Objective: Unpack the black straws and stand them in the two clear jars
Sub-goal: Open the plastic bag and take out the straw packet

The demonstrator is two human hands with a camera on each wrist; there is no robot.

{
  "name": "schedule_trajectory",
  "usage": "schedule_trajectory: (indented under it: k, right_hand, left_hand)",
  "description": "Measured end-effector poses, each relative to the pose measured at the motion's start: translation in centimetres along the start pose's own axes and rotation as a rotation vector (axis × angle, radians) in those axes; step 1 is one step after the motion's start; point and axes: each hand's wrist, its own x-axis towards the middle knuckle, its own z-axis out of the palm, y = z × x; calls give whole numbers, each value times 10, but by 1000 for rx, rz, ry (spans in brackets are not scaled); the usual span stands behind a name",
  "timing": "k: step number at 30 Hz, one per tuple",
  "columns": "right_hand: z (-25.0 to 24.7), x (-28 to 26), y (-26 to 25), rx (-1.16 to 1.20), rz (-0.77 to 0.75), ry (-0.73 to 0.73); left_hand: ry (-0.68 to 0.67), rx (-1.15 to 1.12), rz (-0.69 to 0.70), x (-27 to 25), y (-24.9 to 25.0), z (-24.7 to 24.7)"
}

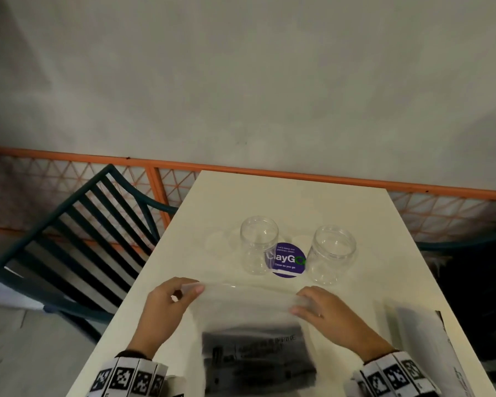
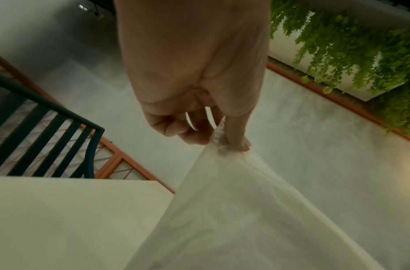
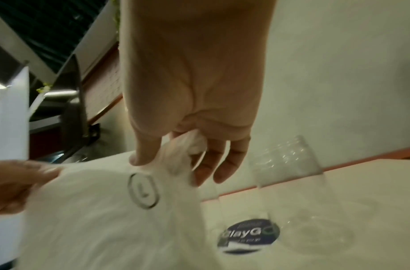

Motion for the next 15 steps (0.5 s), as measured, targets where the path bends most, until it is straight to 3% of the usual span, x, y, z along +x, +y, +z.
schedule_trajectory:
  k: [9, 15]
  right_hand:
    - [-5, -5, -29, 593, 160, 343]
    - [6, -11, -49, 781, 243, 546]
  left_hand:
    - [28, 48, 99, 29, 1, -29]
    - [8, 444, 320, 40, 22, -34]
